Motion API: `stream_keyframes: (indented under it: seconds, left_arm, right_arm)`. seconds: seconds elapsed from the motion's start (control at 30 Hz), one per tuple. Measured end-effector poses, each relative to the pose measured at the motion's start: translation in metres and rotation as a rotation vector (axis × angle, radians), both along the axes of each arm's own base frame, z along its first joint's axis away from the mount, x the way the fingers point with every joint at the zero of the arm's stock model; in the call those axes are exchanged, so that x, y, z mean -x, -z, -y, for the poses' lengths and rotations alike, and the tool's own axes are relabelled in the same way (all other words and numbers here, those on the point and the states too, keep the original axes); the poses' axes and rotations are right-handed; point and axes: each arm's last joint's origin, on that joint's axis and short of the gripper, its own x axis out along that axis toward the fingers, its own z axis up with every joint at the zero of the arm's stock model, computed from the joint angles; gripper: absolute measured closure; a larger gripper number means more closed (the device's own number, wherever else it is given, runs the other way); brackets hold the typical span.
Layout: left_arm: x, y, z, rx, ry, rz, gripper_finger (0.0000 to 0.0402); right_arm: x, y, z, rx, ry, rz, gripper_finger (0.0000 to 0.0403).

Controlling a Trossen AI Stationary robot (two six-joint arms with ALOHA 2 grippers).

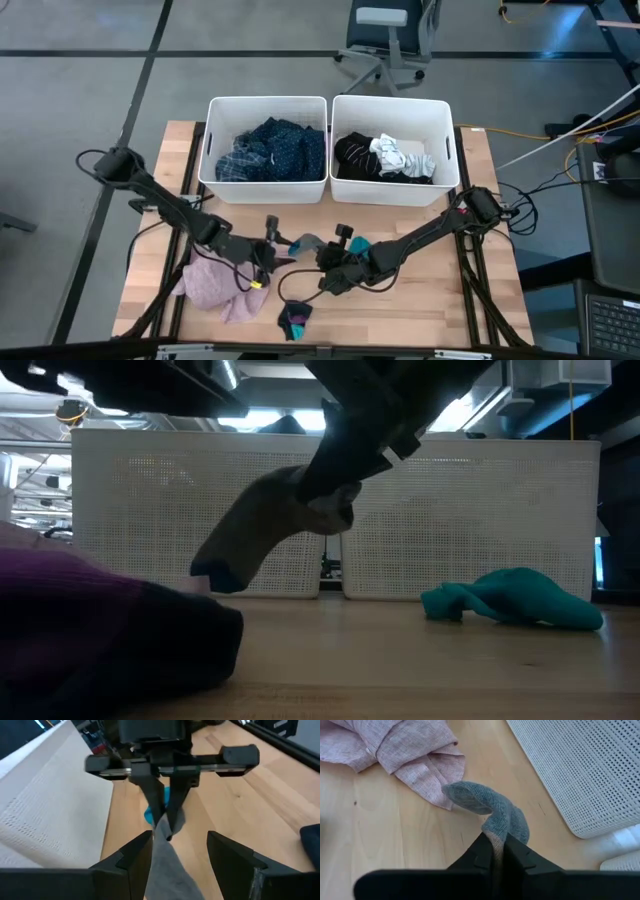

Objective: Sort clothes
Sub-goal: Put the gray sock into the left white bin

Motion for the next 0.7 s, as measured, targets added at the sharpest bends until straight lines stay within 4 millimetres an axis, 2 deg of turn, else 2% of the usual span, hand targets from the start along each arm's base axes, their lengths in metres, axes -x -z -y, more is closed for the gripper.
stream_keyframes:
  seconds: [0.33, 0.7]
  left_arm:
    - [-0.037, 0.018, -0.012, 0.048, -0.148, -0.061, 0.0222]
    - [-0.049, 0.033, -0.019, 0.1, -0.16, -0.194, 0.0222]
  right_arm:
    - [0.0, 0.0, 0.0, -0.003, 0.002, 0.004, 0.0382]
    - [0.0, 0.0, 0.0, -0.004, 0.002, 0.006, 0.0385]
